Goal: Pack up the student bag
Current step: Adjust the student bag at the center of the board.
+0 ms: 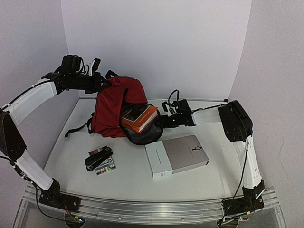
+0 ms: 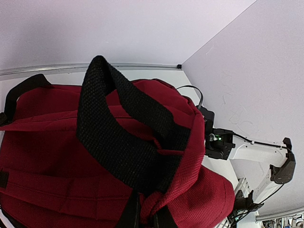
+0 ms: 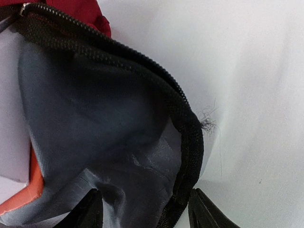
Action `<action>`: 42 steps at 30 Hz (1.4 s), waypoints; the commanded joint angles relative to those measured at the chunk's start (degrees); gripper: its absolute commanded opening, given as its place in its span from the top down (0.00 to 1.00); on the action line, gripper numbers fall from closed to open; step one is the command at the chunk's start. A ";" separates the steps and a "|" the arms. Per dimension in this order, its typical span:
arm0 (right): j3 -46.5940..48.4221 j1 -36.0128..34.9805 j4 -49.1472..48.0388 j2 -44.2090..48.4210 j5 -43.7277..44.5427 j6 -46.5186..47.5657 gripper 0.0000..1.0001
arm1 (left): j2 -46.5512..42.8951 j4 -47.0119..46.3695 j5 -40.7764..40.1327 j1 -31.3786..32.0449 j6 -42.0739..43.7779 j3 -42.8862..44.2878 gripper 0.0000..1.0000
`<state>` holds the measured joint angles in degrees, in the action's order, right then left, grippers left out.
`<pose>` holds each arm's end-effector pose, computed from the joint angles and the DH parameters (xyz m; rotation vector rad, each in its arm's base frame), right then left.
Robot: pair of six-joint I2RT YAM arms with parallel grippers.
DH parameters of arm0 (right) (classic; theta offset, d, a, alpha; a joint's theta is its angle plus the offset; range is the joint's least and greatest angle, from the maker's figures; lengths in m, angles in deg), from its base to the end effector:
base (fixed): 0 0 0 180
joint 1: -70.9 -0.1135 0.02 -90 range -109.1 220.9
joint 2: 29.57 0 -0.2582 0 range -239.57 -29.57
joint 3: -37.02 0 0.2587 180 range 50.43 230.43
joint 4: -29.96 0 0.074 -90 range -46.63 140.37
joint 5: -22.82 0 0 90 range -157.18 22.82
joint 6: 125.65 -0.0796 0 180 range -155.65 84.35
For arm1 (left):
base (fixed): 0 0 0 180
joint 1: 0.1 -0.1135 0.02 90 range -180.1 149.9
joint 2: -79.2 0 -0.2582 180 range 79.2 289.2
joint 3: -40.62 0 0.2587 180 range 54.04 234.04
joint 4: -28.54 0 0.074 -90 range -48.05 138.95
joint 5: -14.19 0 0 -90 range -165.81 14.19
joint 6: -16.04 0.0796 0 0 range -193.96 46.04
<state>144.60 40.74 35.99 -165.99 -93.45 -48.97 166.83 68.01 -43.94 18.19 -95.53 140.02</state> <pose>0.4604 0.3083 0.0836 -0.5986 2.1785 0.9197 0.3552 -0.1617 0.3584 0.3013 2.1035 -0.9935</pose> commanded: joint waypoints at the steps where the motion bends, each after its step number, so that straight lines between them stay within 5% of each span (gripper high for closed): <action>1: 0.85 2.43 -2.37 0.20 0.27 2.94 0.38 | -0.35 -0.80 0.14 -0.70 -0.49 3.46 1.00; 16: 5.46 1.66 -2.46 -4.91 -21.54 5.04 0.45 | 0.96 -0.10 -0.24 -0.77 -0.58 5.03 1.00; 21: 4.78 1.12 -3.04 -4.25 -27.25 2.06 0.70 | 1.22 0.08 -1.17 -0.76 -0.67 5.15 1.00; 23: 1.97 1.06 -6.24 -0.63 -28.75 -1.96 0.91 | 1.16 0.16 -2.29 -1.08 -0.86 5.24 1.00; 25: -0.38 1.05 -10.56 3.63 -29.33 -7.51 1.00 | 1.06 0.43 -3.80 -1.70 -1.31 5.51 1.00; 32: 1.32 0.88 -41.06 19.28 -29.27 -43.99 1.00 | 3.81 -1.26 -2.90 -9.61 -4.58 11.98 1.00; 37: 17.35 -0.26 -41.15 20.62 -25.61 -48.66 1.00 | 9.26 0.32 -0.19 -12.87 -3.52 27.24 1.00; 42: 17.77 -1.57 -40.40 21.38 -23.95 -48.66 1.00 | 13.62 0.69 1.41 -13.16 -1.75 33.95 1.00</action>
<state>159.57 39.61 7.91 -151.84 -119.09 -94.33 179.58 72.97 -45.54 4.65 -98.55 166.63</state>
